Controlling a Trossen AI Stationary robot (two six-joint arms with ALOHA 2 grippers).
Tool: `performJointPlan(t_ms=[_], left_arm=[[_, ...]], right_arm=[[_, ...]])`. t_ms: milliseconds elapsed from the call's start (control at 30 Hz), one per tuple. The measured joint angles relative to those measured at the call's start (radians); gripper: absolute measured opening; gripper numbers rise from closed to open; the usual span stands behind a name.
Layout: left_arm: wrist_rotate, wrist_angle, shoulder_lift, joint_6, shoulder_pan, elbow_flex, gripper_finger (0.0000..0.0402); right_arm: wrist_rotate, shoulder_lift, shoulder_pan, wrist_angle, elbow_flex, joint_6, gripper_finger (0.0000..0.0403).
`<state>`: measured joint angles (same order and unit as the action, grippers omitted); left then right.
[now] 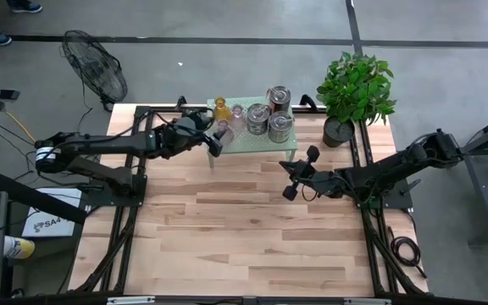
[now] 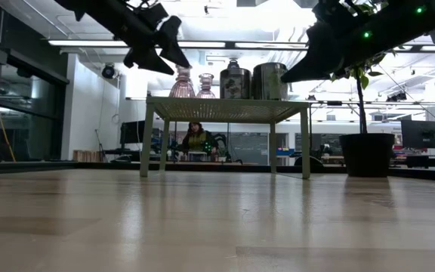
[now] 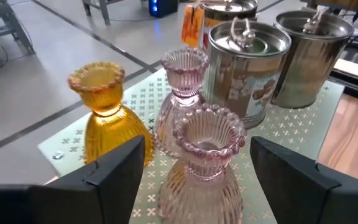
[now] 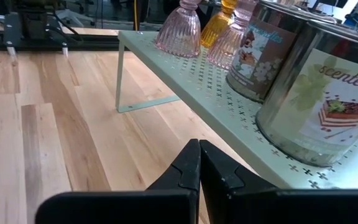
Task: Pick & Place candle stick holders
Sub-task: Return to Home Position
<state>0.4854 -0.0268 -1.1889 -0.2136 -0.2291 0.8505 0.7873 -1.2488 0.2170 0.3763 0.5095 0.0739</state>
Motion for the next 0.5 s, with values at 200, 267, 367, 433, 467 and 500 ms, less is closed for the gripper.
performJointPlan(t_ms=[200, 267, 367, 433, 467, 500], left_arm=[[0.003, -0.132, 0.085, 0.0, 0.0, 0.0, 0.0287], [0.003, -0.194, 0.118, -0.014, 0.0, 0.0, 0.0287], [-0.014, -0.291, 0.162, -0.06, 0.0, 0.0, 0.0287], [-0.034, -0.325, 0.196, -0.082, 0.002, -0.017, 0.0287], [-0.035, -0.335, 0.212, -0.086, 0.012, -0.03, 0.0287], [-0.03, -0.335, 0.228, -0.087, 0.026, -0.048, 0.0287]], right_arm=[[0.01, 0.0, 0.0, -0.004, 0.0, -0.009, 0.0], [0.01, 0.001, 0.0, -0.011, 0.0, -0.009, 0.0], [-0.015, 0.025, 0.0, -0.054, 0.0, 0.015, 0.0], [-0.053, 0.055, 0.0, -0.099, 0.0, 0.053, 0.0], [-0.087, 0.074, 0.0, -0.133, 0.0, 0.072, 0.0], [-0.118, 0.094, -0.002, -0.164, 0.0, 0.089, 0.0]])
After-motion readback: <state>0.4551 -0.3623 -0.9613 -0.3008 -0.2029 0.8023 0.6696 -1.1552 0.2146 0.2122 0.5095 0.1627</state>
